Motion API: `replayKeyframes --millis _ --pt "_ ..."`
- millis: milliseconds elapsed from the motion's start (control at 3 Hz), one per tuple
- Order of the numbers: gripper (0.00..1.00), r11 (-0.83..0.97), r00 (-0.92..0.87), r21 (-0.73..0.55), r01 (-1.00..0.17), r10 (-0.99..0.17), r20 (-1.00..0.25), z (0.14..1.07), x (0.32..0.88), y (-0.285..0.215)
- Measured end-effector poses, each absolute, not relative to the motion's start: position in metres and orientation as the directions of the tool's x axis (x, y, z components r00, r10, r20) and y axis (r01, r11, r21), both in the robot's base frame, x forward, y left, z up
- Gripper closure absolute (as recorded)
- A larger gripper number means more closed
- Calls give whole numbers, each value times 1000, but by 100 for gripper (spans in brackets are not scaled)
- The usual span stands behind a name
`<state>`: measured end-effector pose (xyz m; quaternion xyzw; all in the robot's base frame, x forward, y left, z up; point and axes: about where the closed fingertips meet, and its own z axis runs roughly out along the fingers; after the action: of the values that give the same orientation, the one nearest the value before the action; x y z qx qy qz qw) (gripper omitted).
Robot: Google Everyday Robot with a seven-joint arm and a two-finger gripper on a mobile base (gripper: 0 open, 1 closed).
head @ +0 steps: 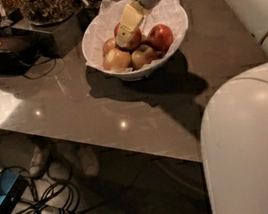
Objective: Pick apple from white bowl
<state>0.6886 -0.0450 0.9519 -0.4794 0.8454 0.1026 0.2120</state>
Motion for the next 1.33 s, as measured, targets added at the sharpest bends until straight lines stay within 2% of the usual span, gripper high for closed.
replayKeyframes --millis 333,667,1000,1333 --pt "7 545 -481 -12 -838 -749 -456 949 692 -46" --pt "9 560 -500 2 -829 -740 -450 945 694 -47" --pt "14 560 -506 6 -828 -743 -438 942 695 -42" --pt "24 559 -507 8 -829 -745 -433 940 696 -40"
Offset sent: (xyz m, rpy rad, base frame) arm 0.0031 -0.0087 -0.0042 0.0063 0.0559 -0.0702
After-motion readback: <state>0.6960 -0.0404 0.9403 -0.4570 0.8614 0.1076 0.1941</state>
